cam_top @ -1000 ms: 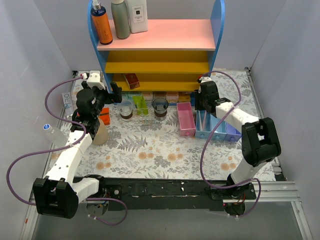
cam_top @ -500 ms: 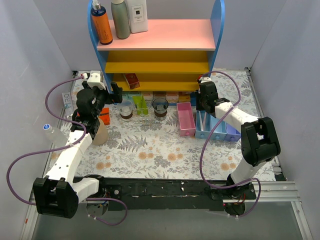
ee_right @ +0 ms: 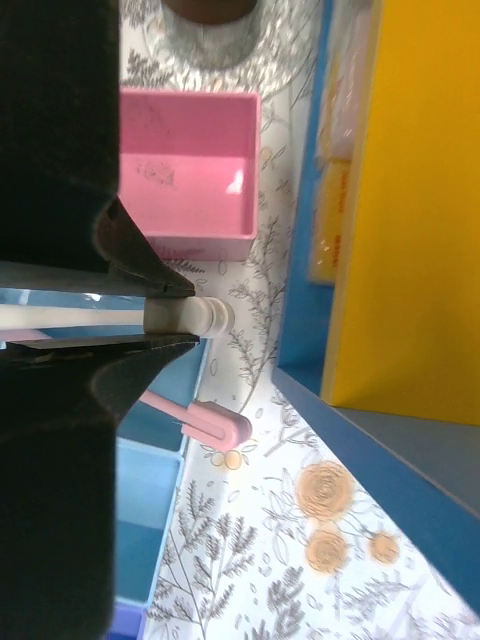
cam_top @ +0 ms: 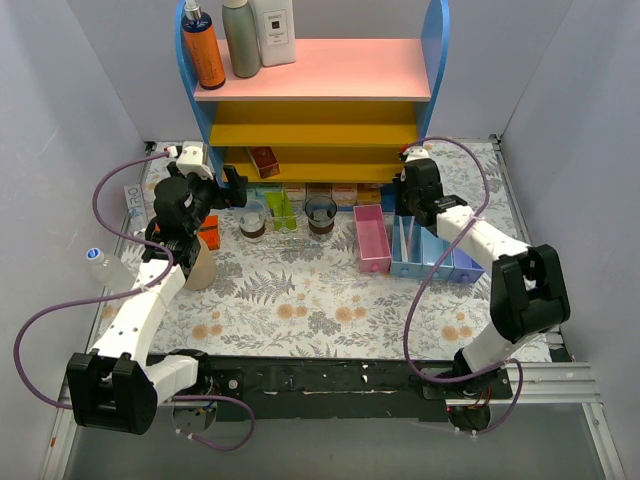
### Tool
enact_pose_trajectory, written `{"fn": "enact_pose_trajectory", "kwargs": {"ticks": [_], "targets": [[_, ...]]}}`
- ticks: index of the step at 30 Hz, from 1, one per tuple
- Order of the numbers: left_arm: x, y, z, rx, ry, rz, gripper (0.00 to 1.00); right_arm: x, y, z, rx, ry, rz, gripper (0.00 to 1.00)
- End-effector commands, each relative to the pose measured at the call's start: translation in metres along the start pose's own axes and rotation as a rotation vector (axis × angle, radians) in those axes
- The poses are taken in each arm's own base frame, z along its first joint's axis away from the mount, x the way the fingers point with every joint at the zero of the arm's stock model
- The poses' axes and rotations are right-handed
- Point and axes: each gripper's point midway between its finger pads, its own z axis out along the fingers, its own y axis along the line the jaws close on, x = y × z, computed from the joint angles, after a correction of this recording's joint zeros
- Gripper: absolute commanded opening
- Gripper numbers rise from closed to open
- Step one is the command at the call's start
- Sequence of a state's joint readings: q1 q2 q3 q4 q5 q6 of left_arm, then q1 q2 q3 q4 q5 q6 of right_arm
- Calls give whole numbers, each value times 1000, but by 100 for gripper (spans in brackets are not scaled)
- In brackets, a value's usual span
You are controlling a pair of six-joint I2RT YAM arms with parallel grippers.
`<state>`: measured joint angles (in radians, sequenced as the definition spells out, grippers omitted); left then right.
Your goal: Prepare toiletry sets of a toothbrush and toothpaste on the tray
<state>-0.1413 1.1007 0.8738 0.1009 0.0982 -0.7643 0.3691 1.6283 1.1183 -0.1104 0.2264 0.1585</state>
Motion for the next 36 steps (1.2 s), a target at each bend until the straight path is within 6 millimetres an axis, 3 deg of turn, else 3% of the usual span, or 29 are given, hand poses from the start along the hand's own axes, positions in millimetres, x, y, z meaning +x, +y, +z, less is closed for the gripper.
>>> {"fn": "enact_pose_trajectory", "kwargs": {"ticks": [1,7,8,14,23,30,36], "targets": [[-9,-13,-1,59,-17,-5,98,-59,7,-39,-56,-185,32,2],[-15,-35,-5,181,-28,-32,98,-86,16,-77,-139,-309,31,1],[-16,-40,-7,204,-31,-36,98,-100,17,-90,-154,-371,35,1],[-15,-82,-17,404,-38,-43,98,-128,24,-131,-222,-506,21,1],[-12,-152,-48,664,-59,12,98,-146,62,-175,-438,-602,9,1],[-3,-194,-76,912,-31,-50,98,-145,112,-212,-710,-661,-36,1],[12,-206,-74,1001,48,-122,98,-147,163,-254,-985,-731,-109,1]]}}
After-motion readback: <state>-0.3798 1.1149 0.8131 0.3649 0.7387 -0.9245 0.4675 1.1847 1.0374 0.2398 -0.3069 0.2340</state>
